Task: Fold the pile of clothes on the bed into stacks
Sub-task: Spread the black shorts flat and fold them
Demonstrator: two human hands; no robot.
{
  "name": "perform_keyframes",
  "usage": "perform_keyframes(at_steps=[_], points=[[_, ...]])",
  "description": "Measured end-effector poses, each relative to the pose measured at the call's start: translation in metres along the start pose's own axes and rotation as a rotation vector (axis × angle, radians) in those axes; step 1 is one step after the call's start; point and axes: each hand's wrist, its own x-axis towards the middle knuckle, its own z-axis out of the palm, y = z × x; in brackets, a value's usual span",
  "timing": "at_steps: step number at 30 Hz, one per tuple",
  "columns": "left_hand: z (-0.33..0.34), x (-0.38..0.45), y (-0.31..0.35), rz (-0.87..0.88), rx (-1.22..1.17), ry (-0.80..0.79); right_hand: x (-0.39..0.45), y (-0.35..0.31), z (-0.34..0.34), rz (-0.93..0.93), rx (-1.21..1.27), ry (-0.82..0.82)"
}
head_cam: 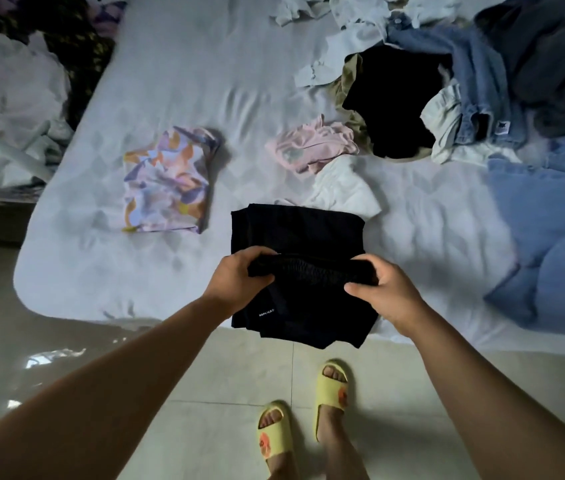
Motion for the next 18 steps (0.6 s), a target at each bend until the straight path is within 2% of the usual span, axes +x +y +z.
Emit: perform_keyframes(at_steps=[3,7,12,15,18], points=[[0.007,0.001,-0.005,-0.024,0.032,0.01,0.004,0.004,0.0,0.01,-0.098,-0.061],[0.011,0.0,-0.015,-0.084,0.163,-0.17,0.01,0.013,-0.001,0.111,-0.115,-0.258],[0.02,0.021,-0.028,-0.079,0.227,-0.105,0.032,0.015,0.0,0.052,-0.112,-0.212],[0.028,0.043,-0.034,-0.134,0.282,-0.028,0.057,0.022,0.006,0.028,-0.359,-0.186],[0.036,0.055,-0.034,-0.223,0.441,0.125,0.072,0.032,0.016,0.036,-0.658,-0.057]])
